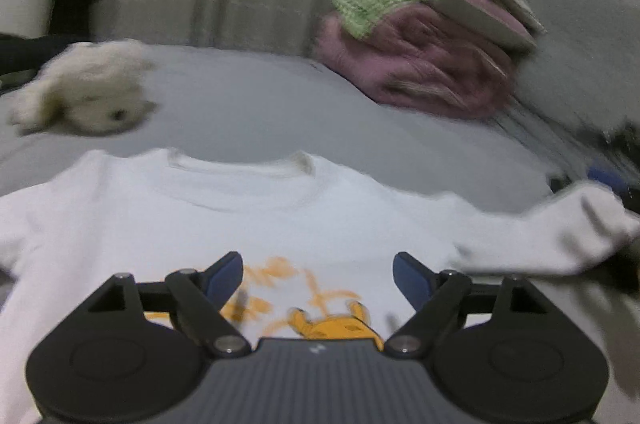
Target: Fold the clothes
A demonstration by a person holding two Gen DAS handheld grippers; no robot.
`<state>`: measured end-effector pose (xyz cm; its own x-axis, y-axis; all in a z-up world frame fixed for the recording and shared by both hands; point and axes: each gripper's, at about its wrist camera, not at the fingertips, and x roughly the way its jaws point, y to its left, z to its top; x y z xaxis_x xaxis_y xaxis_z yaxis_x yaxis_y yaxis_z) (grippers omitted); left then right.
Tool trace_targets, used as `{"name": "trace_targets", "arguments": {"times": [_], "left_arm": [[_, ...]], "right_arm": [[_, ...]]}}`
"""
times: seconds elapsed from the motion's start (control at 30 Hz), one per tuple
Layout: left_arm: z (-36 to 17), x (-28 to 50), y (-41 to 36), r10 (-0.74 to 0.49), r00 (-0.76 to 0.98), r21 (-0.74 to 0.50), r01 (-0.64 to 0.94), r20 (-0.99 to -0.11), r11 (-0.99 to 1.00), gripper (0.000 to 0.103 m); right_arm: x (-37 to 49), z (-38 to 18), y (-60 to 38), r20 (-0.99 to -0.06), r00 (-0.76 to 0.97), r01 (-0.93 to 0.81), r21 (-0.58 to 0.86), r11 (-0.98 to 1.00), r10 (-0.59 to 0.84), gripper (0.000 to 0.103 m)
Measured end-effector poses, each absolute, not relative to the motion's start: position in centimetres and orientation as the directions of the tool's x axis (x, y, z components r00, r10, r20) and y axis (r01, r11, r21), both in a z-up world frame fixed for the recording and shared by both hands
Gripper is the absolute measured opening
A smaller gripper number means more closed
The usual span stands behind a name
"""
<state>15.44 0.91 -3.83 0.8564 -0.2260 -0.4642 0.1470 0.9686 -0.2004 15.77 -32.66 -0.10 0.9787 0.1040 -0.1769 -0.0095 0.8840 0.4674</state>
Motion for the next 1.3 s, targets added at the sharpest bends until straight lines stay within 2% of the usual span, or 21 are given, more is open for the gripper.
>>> {"name": "trace_targets", "arguments": {"times": [0.13, 0.27, 0.47, 0.63, 0.9, 1.03, 1.3], "left_arm": [[-4.9, 15.1, 1.8, -0.202, 0.838, -0.18, 0.126, -0.507, 0.975, 0.083], [-5.0, 15.5, 2.9, -0.224, 0.821, -0.224, 0.121, -0.525, 0.967, 0.083], [-4.0, 15.2, 4.7, -0.035, 0.834, -0.087, -0.015, -0.55, 0.996, 0.083], [-2.5, 14.6, 8.6, 0.053, 0.834, -0.091, -0.123, -0.549, 0.988, 0.084], [-2.1, 14.2, 15.2, 0.179, 0.8, -0.166, -0.327, -0.572, 0.93, 0.084], [-2.2, 13.9, 17.0, 0.215, 0.787, -0.187, -0.385, -0.579, 0.904, 0.084], [-2.3, 13.7, 16.9, 0.272, 0.765, -0.124, -0.415, -0.583, 0.901, 0.084]], "right_arm": [[16.5, -0.6, -30.7, -0.233, 0.962, -0.03, 0.429, 0.903, 0.143, 0.067], [16.8, -0.5, -27.6, -0.311, 0.932, -0.064, 0.362, 0.93, 0.186, 0.067], [17.2, 0.9, -22.4, -0.42, 0.855, -0.115, 0.417, 0.902, 0.303, 0.067], [16.8, 4.8, -16.7, -0.363, 0.851, -0.226, 0.398, 0.889, 0.379, 0.074], [17.9, 5.0, -9.2, -0.307, 0.796, -0.31, 0.533, 0.787, 0.522, 0.074], [18.4, 3.2, -5.8, -0.338, 0.78, -0.302, 0.535, 0.789, 0.527, 0.074], [19.1, -2.2, -4.1, -0.437, 0.714, -0.257, 0.563, 0.786, 0.547, 0.074]]}}
